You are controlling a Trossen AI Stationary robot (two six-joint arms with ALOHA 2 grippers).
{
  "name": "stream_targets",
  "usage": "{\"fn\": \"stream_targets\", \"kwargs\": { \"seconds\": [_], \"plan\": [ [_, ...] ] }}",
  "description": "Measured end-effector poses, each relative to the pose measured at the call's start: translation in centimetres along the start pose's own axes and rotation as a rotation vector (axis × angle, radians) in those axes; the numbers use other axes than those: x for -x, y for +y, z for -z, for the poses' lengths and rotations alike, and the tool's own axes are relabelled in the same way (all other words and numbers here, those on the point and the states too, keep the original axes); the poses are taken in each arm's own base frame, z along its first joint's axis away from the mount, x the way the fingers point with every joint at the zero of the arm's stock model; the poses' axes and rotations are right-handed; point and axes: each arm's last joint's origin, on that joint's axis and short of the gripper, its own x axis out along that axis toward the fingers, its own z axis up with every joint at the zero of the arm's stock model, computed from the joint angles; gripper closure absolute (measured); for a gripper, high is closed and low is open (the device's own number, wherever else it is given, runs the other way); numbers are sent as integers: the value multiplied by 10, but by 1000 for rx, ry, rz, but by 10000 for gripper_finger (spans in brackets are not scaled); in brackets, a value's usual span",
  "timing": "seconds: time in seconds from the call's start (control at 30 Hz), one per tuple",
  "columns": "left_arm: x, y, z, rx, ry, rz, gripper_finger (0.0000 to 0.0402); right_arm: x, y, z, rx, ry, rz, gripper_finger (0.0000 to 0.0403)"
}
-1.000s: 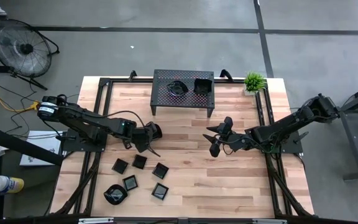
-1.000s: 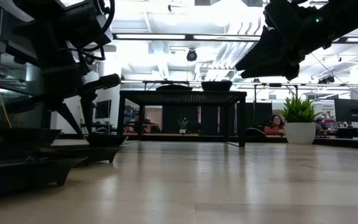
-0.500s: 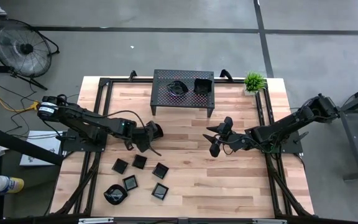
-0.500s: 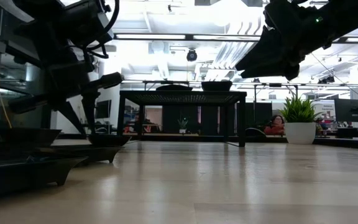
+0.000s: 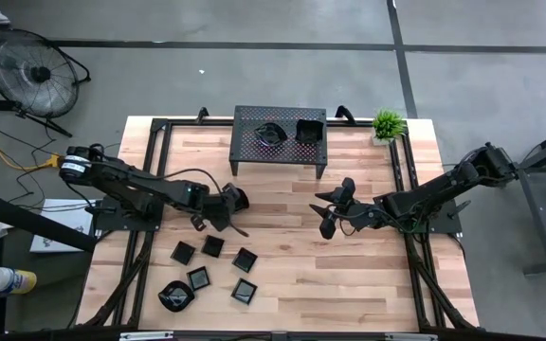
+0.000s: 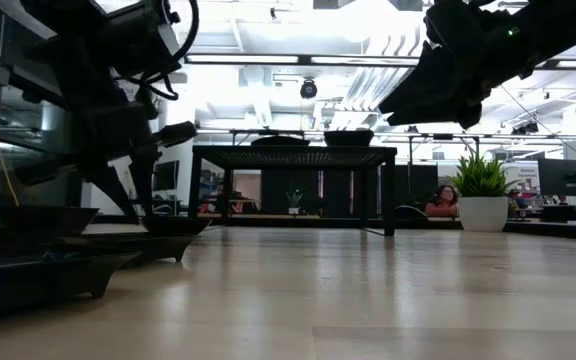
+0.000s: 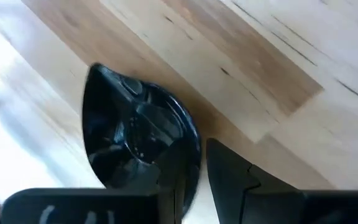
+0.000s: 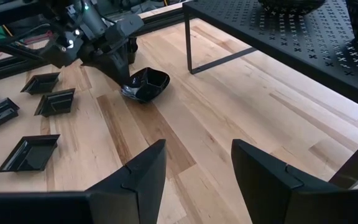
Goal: Pick & Place Mini shaped plates
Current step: Stack the top black leaf shaped plate on top of the black leaf shaped plates on the shelf
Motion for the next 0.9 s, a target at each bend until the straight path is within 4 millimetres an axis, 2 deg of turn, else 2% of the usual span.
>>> {"fn": "stream_targets", "kwargs": {
  "seconds": [0.2,0.6,0.9],
  "plan": [
    [-11,-3,-1,5,42,19,341,0,0,0,1,-2,5,226],
    [-11,0,0,19,94,-46,343,0,0,0,-2,-2,7,226],
    [-10,0,0,23,91,-45,397,0,0,0,-2,-3,8,226]
  ]
}}
